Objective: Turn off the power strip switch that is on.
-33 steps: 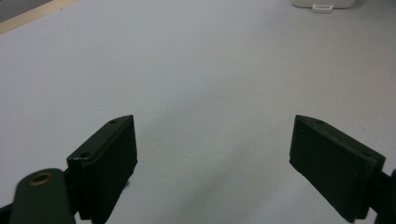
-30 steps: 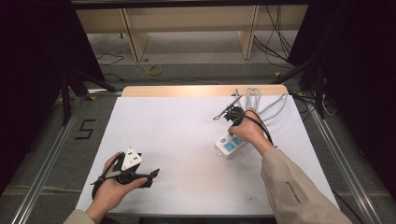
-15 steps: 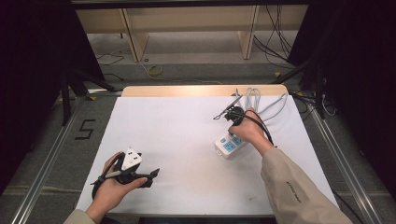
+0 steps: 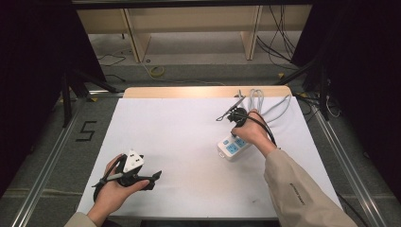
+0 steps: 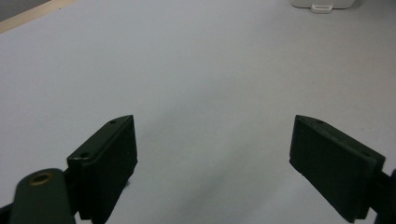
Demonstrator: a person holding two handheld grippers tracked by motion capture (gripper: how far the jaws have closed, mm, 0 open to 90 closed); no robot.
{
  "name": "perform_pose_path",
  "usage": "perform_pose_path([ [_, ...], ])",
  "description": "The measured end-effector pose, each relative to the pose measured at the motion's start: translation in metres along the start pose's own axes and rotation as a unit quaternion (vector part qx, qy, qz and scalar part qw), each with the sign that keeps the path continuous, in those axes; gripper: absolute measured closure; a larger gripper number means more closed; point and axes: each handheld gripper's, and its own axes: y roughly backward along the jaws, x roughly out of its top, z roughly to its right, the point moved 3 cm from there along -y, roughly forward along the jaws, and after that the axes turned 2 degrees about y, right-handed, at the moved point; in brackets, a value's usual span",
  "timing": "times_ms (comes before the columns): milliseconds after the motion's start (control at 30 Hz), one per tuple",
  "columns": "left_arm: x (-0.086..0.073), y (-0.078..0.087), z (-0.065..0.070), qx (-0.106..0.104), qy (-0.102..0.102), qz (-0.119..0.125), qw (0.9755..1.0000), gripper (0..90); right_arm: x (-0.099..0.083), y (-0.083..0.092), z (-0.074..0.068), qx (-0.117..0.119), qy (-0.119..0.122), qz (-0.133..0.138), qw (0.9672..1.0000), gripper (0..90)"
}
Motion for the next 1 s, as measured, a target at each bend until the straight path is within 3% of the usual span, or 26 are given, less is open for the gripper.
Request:
perform_pose_path([
  [1000, 0.0001, -0.0001, -0.0001, -0.001, -0.003, -0.001, 1.0000, 14.7, 0.0005, -0.0007, 0.0003, -0.004, -0.003, 0.008, 1.0000, 90.0],
])
